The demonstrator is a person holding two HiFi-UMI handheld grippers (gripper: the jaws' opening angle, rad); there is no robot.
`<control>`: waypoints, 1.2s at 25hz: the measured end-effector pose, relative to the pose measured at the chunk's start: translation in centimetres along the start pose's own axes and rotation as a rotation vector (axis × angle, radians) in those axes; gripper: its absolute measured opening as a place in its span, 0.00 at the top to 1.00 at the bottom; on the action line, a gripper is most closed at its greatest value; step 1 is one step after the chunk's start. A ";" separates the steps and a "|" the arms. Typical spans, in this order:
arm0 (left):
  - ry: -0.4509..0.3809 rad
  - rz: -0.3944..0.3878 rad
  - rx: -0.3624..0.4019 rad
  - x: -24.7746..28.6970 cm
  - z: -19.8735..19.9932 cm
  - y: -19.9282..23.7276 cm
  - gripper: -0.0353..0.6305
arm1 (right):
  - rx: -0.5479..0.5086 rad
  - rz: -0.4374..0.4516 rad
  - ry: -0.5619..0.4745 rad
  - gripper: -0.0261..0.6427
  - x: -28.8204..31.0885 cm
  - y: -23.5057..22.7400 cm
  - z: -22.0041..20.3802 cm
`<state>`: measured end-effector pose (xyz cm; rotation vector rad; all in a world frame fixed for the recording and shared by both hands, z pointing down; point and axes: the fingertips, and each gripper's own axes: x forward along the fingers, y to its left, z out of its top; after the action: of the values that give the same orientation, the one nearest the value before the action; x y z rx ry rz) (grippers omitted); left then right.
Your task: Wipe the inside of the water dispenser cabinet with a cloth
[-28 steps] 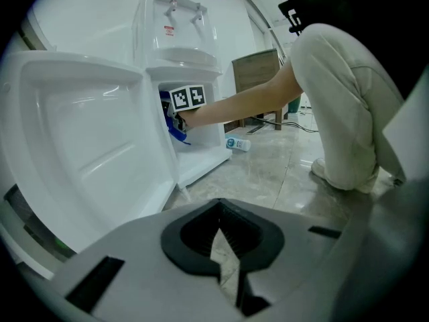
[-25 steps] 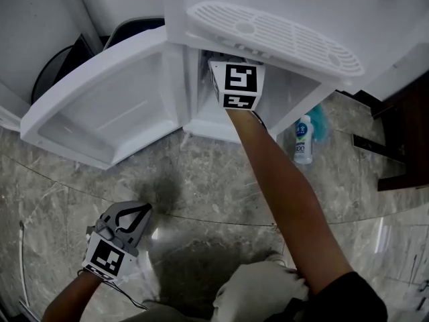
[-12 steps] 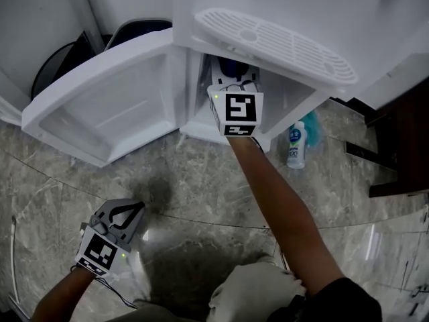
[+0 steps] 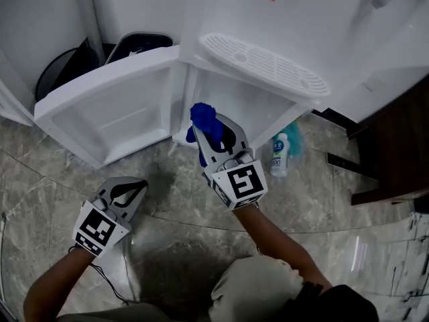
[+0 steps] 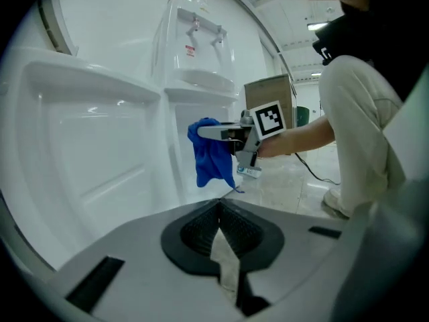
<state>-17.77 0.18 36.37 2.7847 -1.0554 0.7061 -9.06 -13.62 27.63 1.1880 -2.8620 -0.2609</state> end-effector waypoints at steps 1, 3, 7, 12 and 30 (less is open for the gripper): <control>-0.007 -0.008 0.030 0.0 0.4 -0.1 0.94 | 0.014 0.025 0.013 0.83 -0.6 0.8 -0.1; -0.031 -0.039 0.111 -0.1 1.2 -0.9 0.94 | 0.025 0.067 0.039 0.83 -1.9 2.1 -0.1; -0.114 -0.075 0.233 -0.9 3.2 -2.5 0.94 | 0.016 0.186 0.125 0.83 -4.5 6.0 -0.2; -0.205 -0.007 0.010 -2.7 5.4 -0.5 0.94 | 0.021 0.265 0.190 0.83 -6.1 8.2 -0.7; -0.175 0.026 -0.117 -1.8 5.2 -1.2 0.94 | 0.061 0.414 0.170 0.83 -6.9 12.4 -0.7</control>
<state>-16.14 0.99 31.08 2.7757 -1.1245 0.3944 -12.80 -0.28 30.62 0.5656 -2.8884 -0.0540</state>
